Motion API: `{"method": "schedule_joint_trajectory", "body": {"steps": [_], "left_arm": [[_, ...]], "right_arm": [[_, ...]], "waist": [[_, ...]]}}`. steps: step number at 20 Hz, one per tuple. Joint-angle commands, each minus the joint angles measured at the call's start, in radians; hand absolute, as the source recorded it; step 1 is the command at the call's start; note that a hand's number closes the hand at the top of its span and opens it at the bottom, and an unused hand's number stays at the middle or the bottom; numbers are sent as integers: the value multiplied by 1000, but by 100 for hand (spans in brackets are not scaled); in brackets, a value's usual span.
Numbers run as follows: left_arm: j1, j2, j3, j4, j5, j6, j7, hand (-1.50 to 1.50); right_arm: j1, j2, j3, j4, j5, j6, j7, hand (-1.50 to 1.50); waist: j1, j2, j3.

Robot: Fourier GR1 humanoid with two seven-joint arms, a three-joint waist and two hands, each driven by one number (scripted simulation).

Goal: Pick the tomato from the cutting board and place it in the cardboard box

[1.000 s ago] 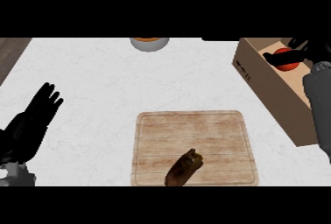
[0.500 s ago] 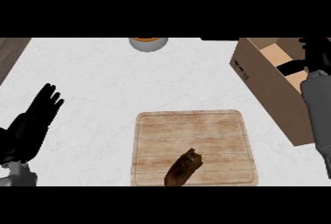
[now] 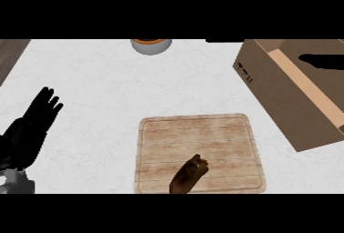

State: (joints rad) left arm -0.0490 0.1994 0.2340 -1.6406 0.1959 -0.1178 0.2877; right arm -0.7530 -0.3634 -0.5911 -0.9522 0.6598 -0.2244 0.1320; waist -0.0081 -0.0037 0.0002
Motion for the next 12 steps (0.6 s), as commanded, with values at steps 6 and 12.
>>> {"method": "schedule_joint_trajectory", "body": {"steps": [6, 12], "left_arm": [[86, -24, -12, -86, 6, -9, 9, 0], [8, -7, 2, -41, 1, 1, 25, 0]], "right_arm": [[142, -149, -134, -137, -241, 161, 3, -150], [312, -141, -132, -291, -368, 248, -20, -150]], "waist": [[7, 1, 0], [4, 2, 0]]}}
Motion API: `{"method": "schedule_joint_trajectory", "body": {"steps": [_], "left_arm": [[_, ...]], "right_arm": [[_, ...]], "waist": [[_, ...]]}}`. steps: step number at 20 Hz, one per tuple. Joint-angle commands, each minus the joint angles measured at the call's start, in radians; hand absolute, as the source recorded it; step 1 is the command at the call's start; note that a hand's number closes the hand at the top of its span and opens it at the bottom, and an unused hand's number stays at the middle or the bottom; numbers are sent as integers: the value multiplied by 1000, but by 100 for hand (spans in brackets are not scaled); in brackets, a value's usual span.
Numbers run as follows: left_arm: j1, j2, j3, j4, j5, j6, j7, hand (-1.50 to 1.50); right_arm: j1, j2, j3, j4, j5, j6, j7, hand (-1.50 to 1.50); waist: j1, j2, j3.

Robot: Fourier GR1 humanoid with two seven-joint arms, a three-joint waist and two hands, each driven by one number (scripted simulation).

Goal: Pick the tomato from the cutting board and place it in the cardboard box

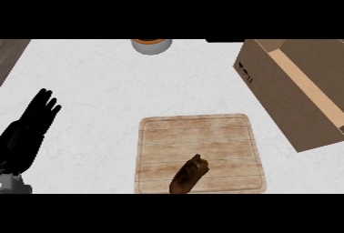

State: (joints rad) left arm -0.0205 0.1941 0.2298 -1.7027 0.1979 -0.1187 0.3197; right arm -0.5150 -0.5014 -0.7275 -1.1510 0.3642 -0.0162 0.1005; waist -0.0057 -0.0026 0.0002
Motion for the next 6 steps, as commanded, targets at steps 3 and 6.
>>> {"method": "schedule_joint_trajectory", "body": {"steps": [3, 6], "left_arm": [[-38, -8, -6, 47, -24, 9, -19, 0], [-26, 11, 18, 47, 14, -26, -9, 0]], "right_arm": [[59, -114, -16, 8, -106, 91, -26, -150], [89, -125, -11, 72, -117, 50, -82, -150]], "waist": [[5, 3, 0], [10, 3, 0]]}}
